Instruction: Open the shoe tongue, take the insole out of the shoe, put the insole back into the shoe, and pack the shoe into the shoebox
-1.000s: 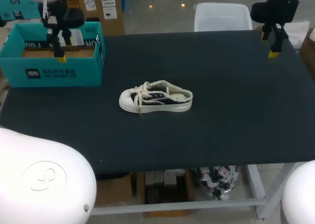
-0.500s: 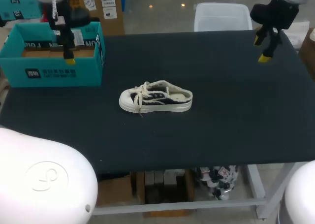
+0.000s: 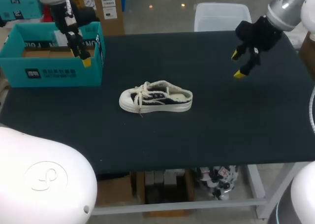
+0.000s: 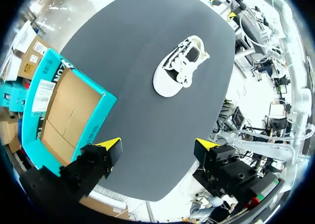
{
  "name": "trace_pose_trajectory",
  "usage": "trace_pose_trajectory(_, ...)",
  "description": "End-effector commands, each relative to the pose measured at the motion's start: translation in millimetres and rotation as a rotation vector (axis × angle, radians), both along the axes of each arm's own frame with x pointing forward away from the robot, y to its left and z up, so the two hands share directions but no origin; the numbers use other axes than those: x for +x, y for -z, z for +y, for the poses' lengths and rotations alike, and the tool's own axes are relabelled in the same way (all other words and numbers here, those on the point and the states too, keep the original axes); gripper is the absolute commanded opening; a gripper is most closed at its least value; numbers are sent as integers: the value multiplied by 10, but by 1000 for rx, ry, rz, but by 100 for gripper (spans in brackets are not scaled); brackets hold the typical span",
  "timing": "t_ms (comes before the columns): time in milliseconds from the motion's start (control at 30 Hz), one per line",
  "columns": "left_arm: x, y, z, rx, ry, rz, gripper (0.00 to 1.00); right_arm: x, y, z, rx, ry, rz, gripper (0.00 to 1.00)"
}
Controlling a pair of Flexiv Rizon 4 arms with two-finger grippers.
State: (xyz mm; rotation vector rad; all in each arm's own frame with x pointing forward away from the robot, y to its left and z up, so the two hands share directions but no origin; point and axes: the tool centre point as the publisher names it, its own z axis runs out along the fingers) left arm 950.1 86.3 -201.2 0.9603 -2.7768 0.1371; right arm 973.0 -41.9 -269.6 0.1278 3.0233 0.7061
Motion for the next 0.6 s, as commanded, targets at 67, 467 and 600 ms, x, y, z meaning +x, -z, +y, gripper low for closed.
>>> trace_pose_trajectory(67, -25, 103, -152, 20, -22, 17, 100, -82, 283, 190, 64, 42, -88, 100)
trace_pose_trajectory(467, -85, 173, -262, 56, -54, 10, 100, -74, 465, 600, 136, 80, -87, 100)
trace_pose_trajectory(600, -85, 173, -262, 56, -54, 10, 100, -74, 465, 600, 136, 80, -87, 100)
